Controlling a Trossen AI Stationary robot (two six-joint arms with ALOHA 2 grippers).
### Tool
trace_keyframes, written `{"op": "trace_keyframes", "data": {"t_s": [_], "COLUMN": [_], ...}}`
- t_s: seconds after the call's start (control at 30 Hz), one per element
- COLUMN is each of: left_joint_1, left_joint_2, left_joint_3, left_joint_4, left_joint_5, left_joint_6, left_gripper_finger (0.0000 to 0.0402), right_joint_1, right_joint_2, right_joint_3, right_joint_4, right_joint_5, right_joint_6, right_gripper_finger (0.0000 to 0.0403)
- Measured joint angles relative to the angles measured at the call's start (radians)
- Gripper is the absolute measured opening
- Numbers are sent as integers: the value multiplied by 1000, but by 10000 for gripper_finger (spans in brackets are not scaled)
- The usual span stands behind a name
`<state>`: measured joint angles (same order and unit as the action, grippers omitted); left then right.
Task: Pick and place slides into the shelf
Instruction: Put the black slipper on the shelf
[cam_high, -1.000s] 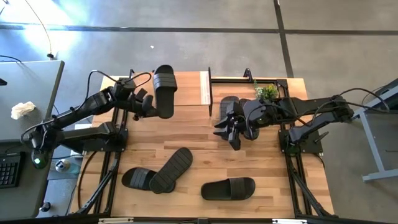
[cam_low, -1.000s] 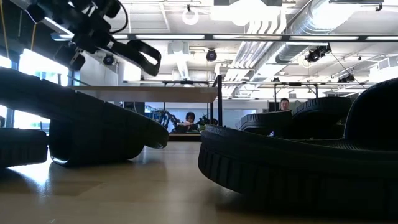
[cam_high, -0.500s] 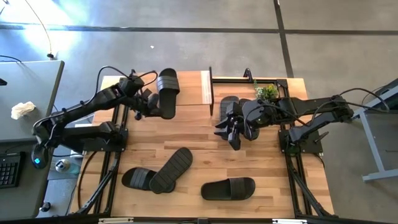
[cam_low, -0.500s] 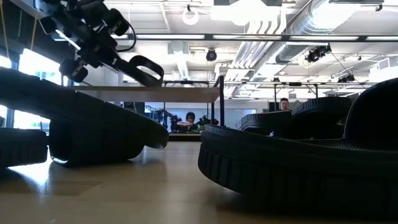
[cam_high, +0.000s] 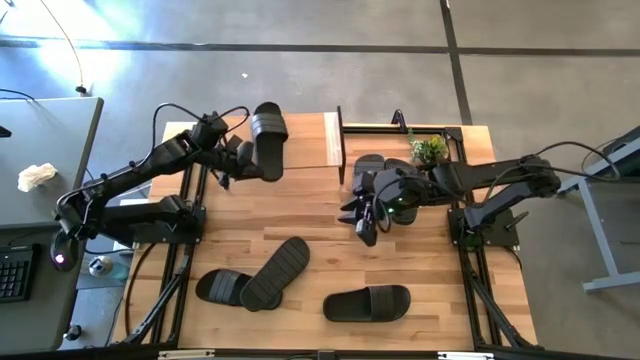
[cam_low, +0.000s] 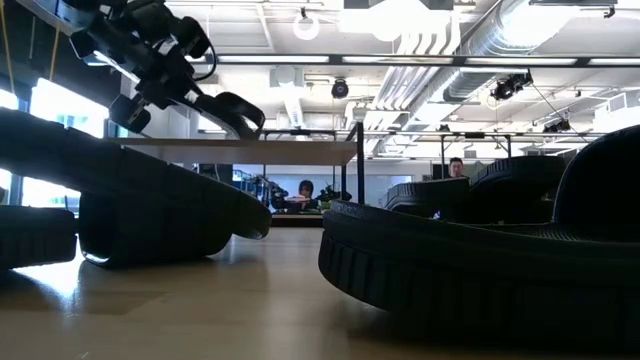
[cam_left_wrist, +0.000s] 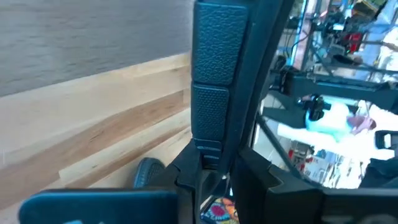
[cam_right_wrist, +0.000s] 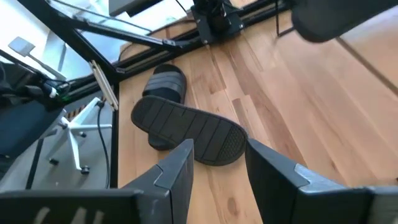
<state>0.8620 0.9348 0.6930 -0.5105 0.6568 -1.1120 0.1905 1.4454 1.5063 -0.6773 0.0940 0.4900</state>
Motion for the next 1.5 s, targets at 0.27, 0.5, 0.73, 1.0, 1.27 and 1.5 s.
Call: {"op": "trace_keyframes", "data": {"t_s": [0.27, 0.5, 0.73, 1.0, 1.27, 1.5], "left_joint_1": [17, 17, 17, 15, 15, 15], "left_joint_2": [0, -1, -1, -1, -5, -41], "left_joint_3": [0, 0, 0, 0, 0, 0], "left_joint_4": [-33, -32, -30, -30, -77, -136], "left_joint_5": [-5, -33, -53, -15, 49, 119], "left_joint_6": [5, 6, 9, 8, 8, 50], "left_gripper_finger": [58, 72, 123, 191, 216, 213], "right_joint_1": [0, 0, 0, 0, 0, 0], "right_joint_2": [45, 48, 48, 48, 48, 48], "right_joint_3": [0, 0, 0, 0, 0, 0], "right_joint_4": [5, 8, 9, 9, 9, -28], "right_joint_5": [-29, -29, -32, -32, -45, -154], "right_joint_6": [0, 0, 3, 7, 20, 49], "right_gripper_finger": [135, 135, 135, 135, 135, 135]}}
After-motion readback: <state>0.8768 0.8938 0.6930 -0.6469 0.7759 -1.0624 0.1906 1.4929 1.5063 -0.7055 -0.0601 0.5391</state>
